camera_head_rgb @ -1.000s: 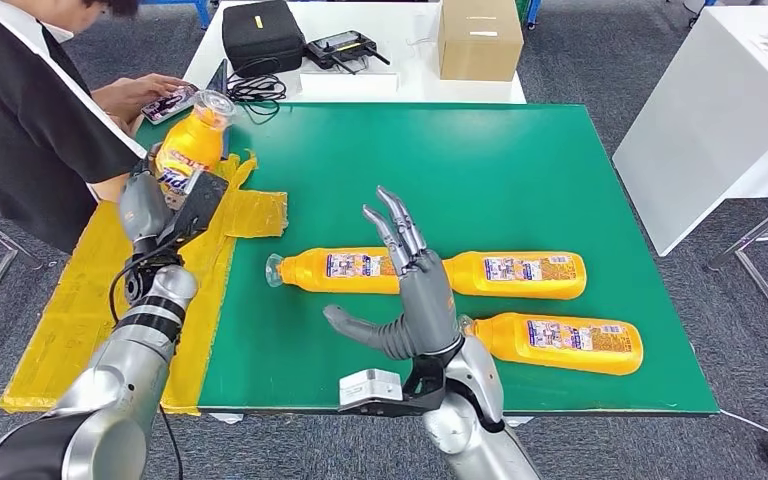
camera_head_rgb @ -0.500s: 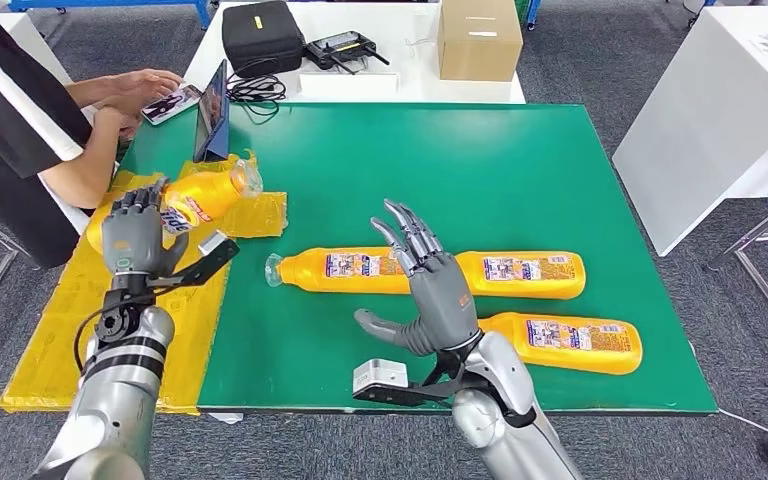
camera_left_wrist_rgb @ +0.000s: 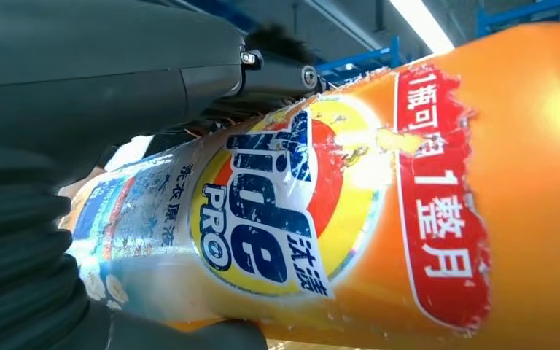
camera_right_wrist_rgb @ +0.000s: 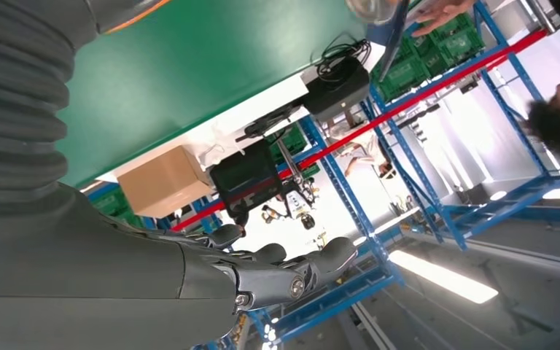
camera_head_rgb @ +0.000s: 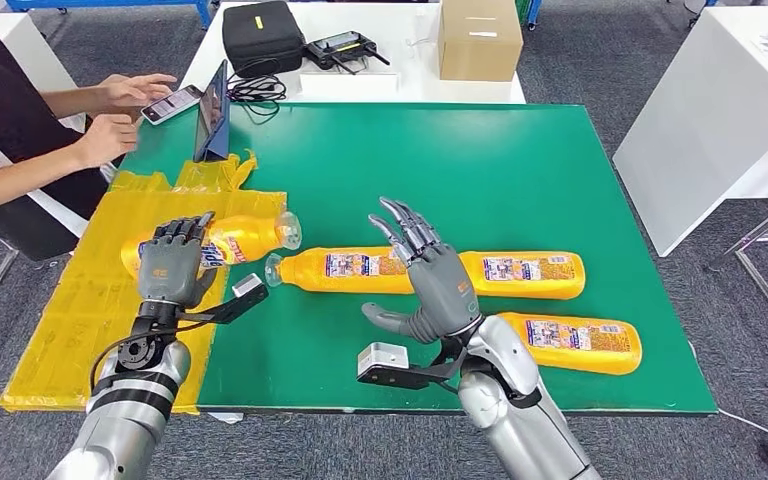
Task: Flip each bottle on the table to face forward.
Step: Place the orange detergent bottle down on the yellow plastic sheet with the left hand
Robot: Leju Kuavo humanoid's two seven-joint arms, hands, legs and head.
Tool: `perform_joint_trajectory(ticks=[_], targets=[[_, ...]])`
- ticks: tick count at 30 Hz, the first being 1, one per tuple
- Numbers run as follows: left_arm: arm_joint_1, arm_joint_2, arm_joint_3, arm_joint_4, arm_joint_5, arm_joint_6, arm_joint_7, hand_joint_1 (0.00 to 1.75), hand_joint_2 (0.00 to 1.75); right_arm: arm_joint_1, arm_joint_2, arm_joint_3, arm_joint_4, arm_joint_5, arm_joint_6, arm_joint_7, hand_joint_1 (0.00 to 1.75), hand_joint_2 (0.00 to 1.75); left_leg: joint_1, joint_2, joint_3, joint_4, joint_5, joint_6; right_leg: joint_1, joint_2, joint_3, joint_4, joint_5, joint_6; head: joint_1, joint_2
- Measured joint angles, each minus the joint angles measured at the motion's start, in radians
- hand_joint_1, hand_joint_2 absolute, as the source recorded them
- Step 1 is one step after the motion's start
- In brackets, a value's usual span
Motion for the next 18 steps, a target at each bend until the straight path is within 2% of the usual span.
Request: perform_joint_trajectory(ticks=[5, 10, 18], targets=[[-0.024, 0.010, -0.054, 0.077, 0.000, 0.000, 0.196, 1.75, 1.75, -0.011, 0.003, 0.010, 0.015, 0.019, 0.013, 0.002, 0.00, 1.75, 0.000, -0.001, 0.000, 0.000, 0.000, 0.000, 0.000, -0.001, 0.000, 0.000, 0.000, 0.000, 0.000, 0.000], [-0.072, 0.013, -0.064, 0.182, 0.000, 0.001, 0.281, 1.75, 1.75, -0.016, 0.012, 0.025, 0.028, 0.031, 0.018, 0.012, 0.00, 1.75, 0.000, -0.001, -0.001, 0.000, 0.000, 0.000, 0.000, -0.001, 0.000, 0.000, 0.000, 0.000, 0.000, 0.000], [-0.177, 0.050, -0.091, 0.412, -0.001, -0.015, 0.494, 1.75, 1.75, -0.024, 0.027, 0.045, 0.042, 0.037, 0.033, 0.021, 0.00, 1.75, 0.000, -0.001, 0.000, 0.000, 0.000, 0.000, 0.000, -0.001, 0.000, 0.000, 0.000, 0.000, 0.000, 0.000]])
